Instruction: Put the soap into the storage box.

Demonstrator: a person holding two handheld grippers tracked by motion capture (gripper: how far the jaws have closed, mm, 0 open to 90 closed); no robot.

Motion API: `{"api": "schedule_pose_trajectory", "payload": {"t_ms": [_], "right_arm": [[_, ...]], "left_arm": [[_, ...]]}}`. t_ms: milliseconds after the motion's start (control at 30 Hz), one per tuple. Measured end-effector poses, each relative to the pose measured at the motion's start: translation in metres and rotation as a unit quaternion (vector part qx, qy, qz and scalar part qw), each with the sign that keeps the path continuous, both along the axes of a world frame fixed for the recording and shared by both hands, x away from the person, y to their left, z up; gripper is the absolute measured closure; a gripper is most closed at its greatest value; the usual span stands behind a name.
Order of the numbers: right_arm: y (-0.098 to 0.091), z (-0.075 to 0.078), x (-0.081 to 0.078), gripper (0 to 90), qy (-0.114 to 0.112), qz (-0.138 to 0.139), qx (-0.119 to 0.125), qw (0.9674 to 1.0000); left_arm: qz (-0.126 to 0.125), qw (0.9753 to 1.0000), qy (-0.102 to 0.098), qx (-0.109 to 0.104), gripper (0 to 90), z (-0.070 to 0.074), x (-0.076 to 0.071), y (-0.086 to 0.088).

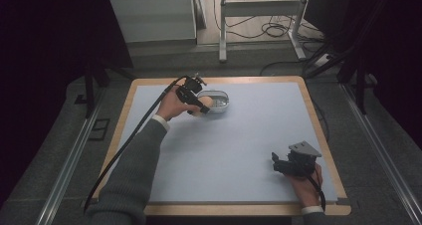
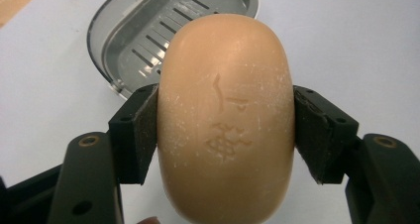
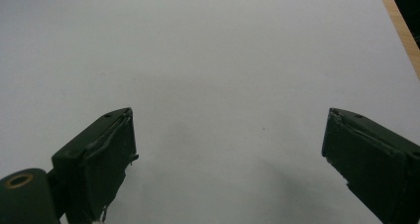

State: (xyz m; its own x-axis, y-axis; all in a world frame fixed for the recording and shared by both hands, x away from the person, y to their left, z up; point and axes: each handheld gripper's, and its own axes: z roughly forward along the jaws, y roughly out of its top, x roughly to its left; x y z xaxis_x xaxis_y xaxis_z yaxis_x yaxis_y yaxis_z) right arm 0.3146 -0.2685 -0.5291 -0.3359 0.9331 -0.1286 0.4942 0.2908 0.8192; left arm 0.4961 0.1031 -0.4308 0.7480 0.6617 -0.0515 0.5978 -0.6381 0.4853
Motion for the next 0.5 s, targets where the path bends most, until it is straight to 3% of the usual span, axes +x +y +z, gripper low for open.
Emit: {"api": "schedule_pose_trajectory", "payload": {"t_ms": [233,500], "right_arm": [[0.001,0.0,0.0,6.5,0.0,0.002,-0.004,1.0],[0.002,0.0,-0.001,6.5,-0.002,0.002,-0.013,0.9999]], "left_arm": [[-0.002,0.9999,0.0,-0.013,32.6,0.001,0.007,-0.005],[-0.008,1.0,-0.002,0.004,32.6,0.001,0.017,-0.011]]}}
